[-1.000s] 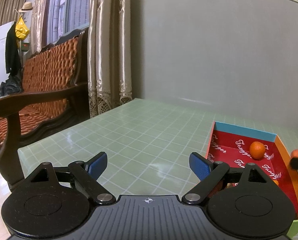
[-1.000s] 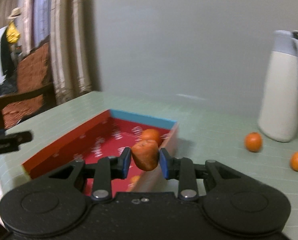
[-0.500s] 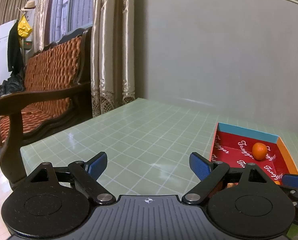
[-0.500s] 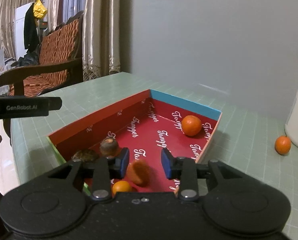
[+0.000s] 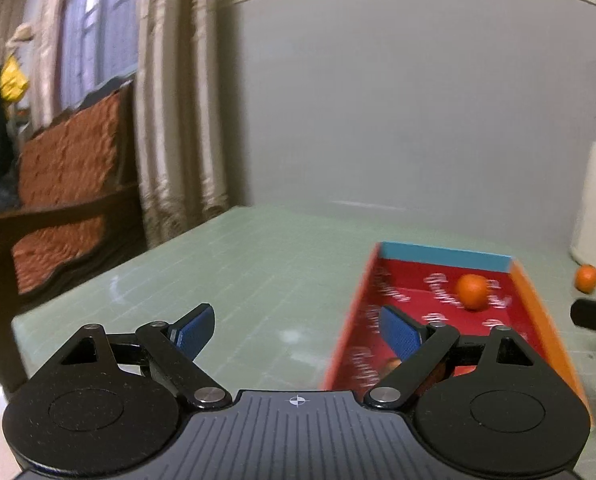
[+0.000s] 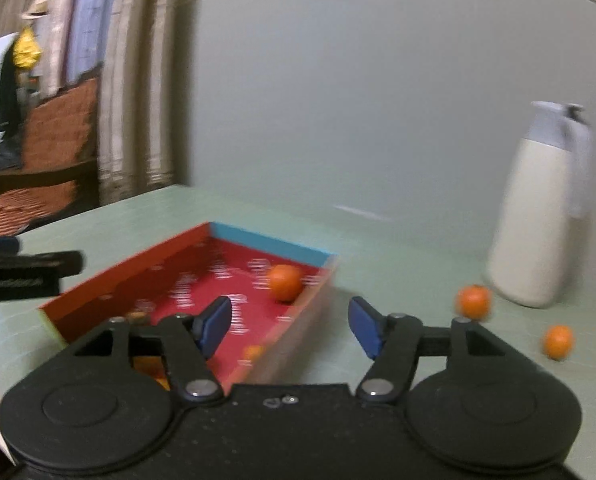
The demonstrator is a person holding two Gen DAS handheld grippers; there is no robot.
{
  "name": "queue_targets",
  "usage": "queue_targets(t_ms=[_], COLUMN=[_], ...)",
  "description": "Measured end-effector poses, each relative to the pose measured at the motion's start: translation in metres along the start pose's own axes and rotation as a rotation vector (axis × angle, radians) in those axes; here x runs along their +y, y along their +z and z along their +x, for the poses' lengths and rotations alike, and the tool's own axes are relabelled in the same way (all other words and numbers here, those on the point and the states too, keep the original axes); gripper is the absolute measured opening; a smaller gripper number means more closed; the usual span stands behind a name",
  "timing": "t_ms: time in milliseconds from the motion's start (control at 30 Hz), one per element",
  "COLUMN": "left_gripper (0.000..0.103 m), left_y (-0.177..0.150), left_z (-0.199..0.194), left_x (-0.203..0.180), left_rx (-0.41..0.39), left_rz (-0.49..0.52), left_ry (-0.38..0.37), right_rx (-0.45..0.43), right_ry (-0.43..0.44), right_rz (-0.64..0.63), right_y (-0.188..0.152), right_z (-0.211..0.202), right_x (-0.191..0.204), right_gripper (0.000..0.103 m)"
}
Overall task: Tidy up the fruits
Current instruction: 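Move the left tool to the mandarin by the jug and close the left gripper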
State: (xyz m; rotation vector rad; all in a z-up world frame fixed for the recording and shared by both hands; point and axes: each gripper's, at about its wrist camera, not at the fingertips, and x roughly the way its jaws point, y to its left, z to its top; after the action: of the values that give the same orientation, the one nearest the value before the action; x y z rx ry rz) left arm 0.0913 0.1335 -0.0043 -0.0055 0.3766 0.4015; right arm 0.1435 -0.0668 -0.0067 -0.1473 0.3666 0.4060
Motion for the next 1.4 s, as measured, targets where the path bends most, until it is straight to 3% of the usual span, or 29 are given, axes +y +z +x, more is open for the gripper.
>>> queue_targets(t_ms=[133,500,700,1100,1400], left_gripper=[0.089,0.089,0.089,0.089,0.088], left_y=[0.012,0.061,0.063,0.043,0.038], left_z=[-0.007,-0.022,0.001,0.05,0.083], left_x=[-0.031,-0.172,-0.245,-0.323,-0.35], left_rx=[-0.006,0.002,0.075,0.097,0.119], left_rz=[0.052,0.204,0.251,0.364,0.368], left_ry=[-0.068,-0.328,-0.391,-0.358,-0.358], right_rx=[0.004,0.031,0.062,0.103,0.112], right_ry=[-0.132,-0.541,-0.693,-0.873,-0.875], right_rz=[0.077,0.326,0.409,0.431,0.428], right_y=[-0.008,-0.048,-0.067,-0.092,-0.096], right_z=[-0.007,-0.043,-0.061,-0.076,-0.082], right_x=[-0.037,-0.159,-0.202,-0.245,-0.249], right_gripper=[0.082,0.087,0.087,0.088,0.088])
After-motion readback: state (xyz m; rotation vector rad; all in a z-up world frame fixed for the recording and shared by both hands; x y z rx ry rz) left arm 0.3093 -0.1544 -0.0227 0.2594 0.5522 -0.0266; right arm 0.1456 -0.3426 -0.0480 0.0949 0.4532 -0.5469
